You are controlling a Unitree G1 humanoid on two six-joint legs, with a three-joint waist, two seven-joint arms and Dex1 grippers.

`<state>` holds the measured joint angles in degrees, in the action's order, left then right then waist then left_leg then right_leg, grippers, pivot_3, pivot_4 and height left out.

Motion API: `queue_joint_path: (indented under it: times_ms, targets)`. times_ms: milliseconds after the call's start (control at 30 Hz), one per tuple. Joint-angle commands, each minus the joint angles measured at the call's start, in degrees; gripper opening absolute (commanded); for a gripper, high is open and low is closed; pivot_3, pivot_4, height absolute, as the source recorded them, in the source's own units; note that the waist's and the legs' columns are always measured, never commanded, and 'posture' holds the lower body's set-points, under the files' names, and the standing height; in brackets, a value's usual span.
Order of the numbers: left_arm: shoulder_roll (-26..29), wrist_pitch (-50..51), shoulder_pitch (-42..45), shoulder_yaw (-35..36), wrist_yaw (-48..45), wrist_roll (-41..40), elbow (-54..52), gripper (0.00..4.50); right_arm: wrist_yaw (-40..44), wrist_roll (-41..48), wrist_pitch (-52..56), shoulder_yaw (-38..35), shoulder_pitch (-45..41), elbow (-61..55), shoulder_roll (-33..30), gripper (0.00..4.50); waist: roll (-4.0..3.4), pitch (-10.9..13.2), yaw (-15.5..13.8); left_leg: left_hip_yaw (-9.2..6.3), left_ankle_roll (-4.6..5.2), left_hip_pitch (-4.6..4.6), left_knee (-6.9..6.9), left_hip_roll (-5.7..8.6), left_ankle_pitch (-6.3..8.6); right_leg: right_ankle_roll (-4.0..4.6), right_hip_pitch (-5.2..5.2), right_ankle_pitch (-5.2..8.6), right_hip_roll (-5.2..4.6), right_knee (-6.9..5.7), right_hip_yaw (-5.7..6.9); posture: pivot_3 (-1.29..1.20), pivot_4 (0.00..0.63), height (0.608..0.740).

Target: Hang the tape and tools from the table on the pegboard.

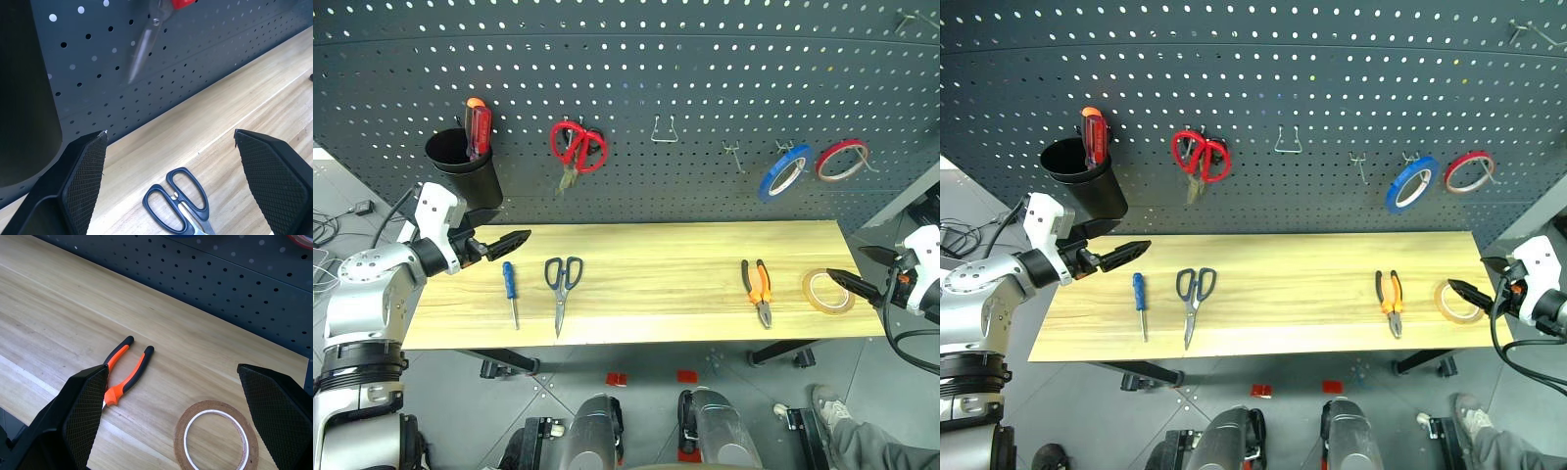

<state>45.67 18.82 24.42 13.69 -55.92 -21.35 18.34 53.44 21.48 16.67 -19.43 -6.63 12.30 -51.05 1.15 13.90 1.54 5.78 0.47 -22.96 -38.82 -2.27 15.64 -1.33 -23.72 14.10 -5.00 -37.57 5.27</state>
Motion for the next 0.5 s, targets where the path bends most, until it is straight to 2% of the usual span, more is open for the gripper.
queue_joint_path:
  times_ms: [33,500]
  targets:
    - [0.56,1.81,0.57,0.67,-1.52,-1.78,-1.56,4.35,0.17,0.46,-0.33,-1.17,-0.4,-1.4,-0.18,4.5,0.0,0.0,-0.01,0.0,0.0,0.0,0.0,0.0,0.0,0.0,0.0,0.0,0.0,0.0,0.0,-0.06,0.258,0.74]
    - [3.47,4.65,-3.13,0.72,-6.89,-3.06,-5.91,4.35,1.86,0.73,2.25,-0.81,-0.08,-2.78,-1.32,4.5,0.04,0.6,-0.05,0.01,0.0,0.0,0.02,-0.02,0.0,0.0,-0.03,0.01,0.0,0.0,-0.01,-0.06,0.279,0.74]
